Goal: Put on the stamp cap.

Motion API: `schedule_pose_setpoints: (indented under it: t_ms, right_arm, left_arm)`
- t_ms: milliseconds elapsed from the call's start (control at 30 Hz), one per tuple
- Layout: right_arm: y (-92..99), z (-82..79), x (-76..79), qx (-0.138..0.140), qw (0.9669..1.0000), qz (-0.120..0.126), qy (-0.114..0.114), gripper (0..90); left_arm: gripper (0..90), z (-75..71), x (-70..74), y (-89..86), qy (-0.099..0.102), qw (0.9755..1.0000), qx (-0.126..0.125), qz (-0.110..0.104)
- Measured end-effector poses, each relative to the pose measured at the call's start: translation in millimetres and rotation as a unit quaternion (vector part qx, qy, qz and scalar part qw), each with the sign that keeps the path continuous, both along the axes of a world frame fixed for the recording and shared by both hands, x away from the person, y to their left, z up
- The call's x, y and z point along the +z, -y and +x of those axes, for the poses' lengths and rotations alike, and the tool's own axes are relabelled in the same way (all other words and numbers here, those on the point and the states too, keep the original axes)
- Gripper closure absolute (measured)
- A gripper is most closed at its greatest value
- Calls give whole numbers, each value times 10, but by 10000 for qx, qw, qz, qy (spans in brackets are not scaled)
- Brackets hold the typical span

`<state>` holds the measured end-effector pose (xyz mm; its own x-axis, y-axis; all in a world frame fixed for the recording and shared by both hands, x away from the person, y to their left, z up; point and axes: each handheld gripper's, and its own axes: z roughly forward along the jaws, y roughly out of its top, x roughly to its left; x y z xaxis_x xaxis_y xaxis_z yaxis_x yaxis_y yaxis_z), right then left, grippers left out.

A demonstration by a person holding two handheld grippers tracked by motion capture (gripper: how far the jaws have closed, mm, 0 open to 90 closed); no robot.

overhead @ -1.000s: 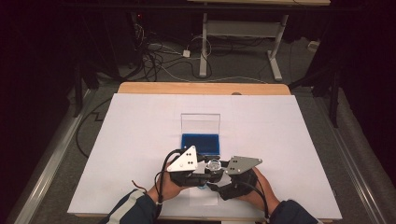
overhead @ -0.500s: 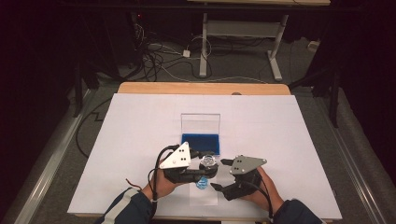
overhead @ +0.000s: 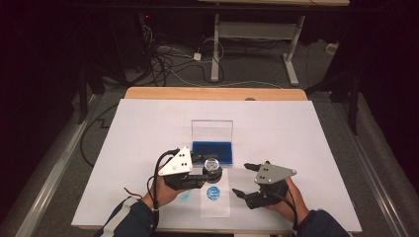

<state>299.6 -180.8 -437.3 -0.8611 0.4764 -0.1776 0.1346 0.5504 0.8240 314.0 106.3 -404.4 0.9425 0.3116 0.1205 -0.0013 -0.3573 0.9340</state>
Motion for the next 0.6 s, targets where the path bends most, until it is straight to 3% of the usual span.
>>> schedule_pose_setpoints:
  t_ms: [600]
  right_arm:
    - [312, -54, 70, -416, 9987, 166, 241, 161]
  left_arm:
    - [543, 47, 55, -273, 59, 9996, 283, 54]
